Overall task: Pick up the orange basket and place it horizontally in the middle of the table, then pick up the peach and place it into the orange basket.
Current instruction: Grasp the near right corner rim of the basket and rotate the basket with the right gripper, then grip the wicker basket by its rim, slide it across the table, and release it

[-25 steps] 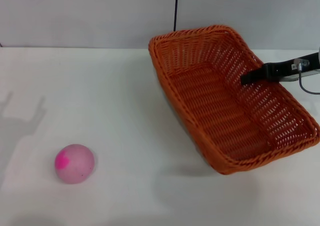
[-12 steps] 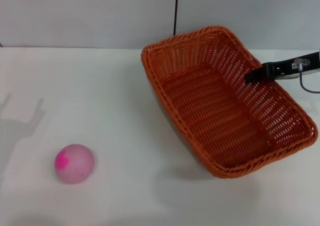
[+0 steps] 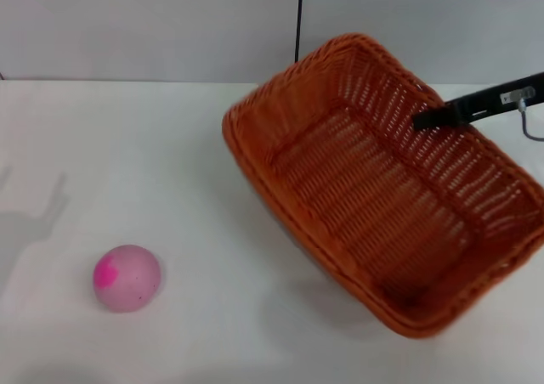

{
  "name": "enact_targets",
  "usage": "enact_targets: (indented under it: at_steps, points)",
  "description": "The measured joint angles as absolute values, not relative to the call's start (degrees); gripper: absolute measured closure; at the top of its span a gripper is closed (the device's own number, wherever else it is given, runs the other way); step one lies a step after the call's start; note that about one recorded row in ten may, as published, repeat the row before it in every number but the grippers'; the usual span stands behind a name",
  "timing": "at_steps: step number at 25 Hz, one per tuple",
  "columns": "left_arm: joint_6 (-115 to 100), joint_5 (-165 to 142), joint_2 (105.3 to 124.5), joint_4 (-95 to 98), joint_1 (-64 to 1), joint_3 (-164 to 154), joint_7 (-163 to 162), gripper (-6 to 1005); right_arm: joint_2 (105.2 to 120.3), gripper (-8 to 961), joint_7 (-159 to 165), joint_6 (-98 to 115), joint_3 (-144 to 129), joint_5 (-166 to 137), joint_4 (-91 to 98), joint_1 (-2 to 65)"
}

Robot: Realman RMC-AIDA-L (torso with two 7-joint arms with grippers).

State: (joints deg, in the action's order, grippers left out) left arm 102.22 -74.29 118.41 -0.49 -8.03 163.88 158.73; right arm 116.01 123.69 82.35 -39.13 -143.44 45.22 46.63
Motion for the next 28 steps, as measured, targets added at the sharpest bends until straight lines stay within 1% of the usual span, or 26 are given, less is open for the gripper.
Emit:
enact_targets:
  at_steps: [4, 12, 16, 22, 28]
  points:
    - [102.4, -74.3, 118.41, -0.5, -7.8, 163.9, 158.7, 201, 115.70, 805, 122.0, 85.6, -44.8, -143.3, 50.8, 46.3]
    - [105.0, -74.2, 118.29, -0.7, -4.8, 164.0, 159.0, 203, 115.34, 806, 114.1, 88.5, -54.7, -143.9, 59.8, 46.2]
    - [106.5, -74.2, 118.34, -0.7, -3.3, 164.0, 159.1, 204, 116.15, 806, 109.2, 86.7, -57.2, -144.2, 61.3, 47.0]
    - [108.5, -74.3, 118.44, -0.6, -1.1, 163.4, 159.2, 205, 118.34, 805, 101.6, 82.4, -61.6, -143.5, 62.6, 48.0]
    - [109.2, -74.3, 118.55, -0.1, 0.2, 163.7, 159.3, 207, 118.59, 807, 98.9, 79.5, -66.5, -141.5, 60.1, 49.9]
